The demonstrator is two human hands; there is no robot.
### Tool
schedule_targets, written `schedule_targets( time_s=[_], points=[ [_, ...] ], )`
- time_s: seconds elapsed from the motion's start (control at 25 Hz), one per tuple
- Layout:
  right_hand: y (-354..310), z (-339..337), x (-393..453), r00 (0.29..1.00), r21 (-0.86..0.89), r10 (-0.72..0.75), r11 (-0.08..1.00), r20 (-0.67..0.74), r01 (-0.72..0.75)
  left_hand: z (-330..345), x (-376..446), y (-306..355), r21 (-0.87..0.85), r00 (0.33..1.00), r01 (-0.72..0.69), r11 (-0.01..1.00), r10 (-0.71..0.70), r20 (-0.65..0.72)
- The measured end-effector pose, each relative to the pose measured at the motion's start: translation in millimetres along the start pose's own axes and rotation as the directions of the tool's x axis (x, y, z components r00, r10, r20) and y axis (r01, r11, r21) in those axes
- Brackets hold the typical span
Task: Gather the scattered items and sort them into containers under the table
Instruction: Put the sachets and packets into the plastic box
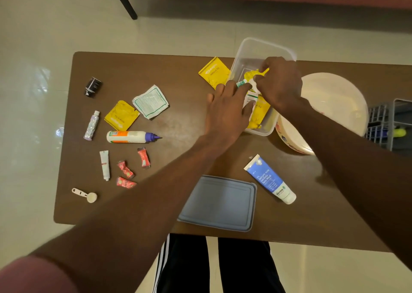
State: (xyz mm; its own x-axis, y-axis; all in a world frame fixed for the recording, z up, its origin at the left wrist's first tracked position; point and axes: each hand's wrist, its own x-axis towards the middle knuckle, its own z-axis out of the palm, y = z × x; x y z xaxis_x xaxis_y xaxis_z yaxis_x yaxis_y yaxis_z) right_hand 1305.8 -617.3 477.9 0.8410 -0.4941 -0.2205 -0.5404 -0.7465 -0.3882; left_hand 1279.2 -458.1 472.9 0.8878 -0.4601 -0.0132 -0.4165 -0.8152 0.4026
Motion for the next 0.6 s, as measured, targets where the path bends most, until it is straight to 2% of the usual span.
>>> schedule_targets(
  time_s=[0.08,0.16,0.24,0.28,0.36,0.44,0.52,0.6],
  points=[
    [-7,-4,-5,0.998,-0.003,-0.013,1.0,-0.056,0.012,-9,-9,-17,-0.111,0.993,0.019,0.994,-0.031,-0.112],
    [-22,-9,-16,0.975,0.08,-0.078,0.992,-0.209,0.096,-17,-19,-44,-0.19,0.969,0.094,0.977,-0.134,-0.206],
    [-49,-7,-25,0.92,0.22,-0.198,0.934,-0.337,0.281,-21,-29,-82,-0.198,0.934,0.24,0.95,-0.282,-0.222],
    [-63,-3,-28,0.895,0.279,-0.264,0.885,-0.359,0.373,-21,-34,-100,-0.165,0.919,0.314,0.935,-0.343,-0.193],
    [-96,13,-31,0.884,0.36,-0.36,0.815,-0.298,0.454,-21,-39,-137,-0.067,0.905,0.403,0.913,-0.408,-0.122],
    [-122,35,-34,0.898,0.333,-0.408,0.834,-0.163,0.44,-20,-37,-168,0.031,0.903,0.427,0.904,-0.425,-0.06],
    [-139,59,-33,0.915,0.191,-0.404,0.899,0.013,0.394,-20,-31,-191,0.125,0.909,0.415,0.901,-0.417,-0.008],
    [-146,82,-22,0.94,0.011,-0.287,0.957,0.184,0.29,-19,-23,-205,0.213,0.918,0.367,0.905,-0.389,0.071]
  ],
)
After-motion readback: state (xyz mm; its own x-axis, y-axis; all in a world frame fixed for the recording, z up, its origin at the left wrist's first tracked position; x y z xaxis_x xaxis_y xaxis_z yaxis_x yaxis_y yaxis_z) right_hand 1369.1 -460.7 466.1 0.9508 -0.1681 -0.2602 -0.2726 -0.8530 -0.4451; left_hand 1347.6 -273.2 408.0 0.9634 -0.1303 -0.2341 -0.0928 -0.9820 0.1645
